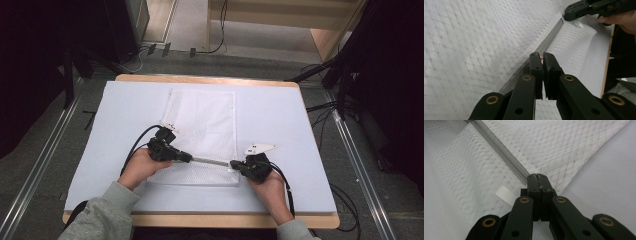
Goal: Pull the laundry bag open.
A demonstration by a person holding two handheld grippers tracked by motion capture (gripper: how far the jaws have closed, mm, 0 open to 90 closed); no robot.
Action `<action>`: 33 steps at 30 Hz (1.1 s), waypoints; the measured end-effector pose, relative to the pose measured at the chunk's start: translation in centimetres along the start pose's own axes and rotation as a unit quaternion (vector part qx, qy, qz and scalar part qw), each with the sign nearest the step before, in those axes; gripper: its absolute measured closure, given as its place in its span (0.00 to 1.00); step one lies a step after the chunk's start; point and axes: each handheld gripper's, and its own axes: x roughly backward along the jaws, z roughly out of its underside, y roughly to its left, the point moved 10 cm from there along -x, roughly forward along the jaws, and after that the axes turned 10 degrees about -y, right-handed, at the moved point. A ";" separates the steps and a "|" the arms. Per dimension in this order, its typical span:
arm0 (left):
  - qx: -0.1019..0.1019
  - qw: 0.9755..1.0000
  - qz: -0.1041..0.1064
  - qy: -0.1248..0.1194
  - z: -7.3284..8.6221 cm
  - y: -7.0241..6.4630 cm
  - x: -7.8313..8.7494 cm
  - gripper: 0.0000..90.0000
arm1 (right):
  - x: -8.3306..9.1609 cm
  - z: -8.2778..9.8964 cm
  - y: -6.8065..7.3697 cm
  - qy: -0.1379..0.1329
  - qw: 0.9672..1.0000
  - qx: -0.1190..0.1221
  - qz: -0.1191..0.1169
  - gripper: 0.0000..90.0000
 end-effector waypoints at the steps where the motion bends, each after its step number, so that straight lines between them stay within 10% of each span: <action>1: 0.001 1.000 0.001 -0.003 0.0 0.0 0.1 0.98 | 0.0 0.0 0.0 0.000 1.000 0.000 -0.001 1.00; 33: 0.020 1.000 -0.022 -0.010 1.5 2.3 3.5 0.98 | 0.1 0.0 0.0 0.000 1.000 -0.006 -0.001 1.00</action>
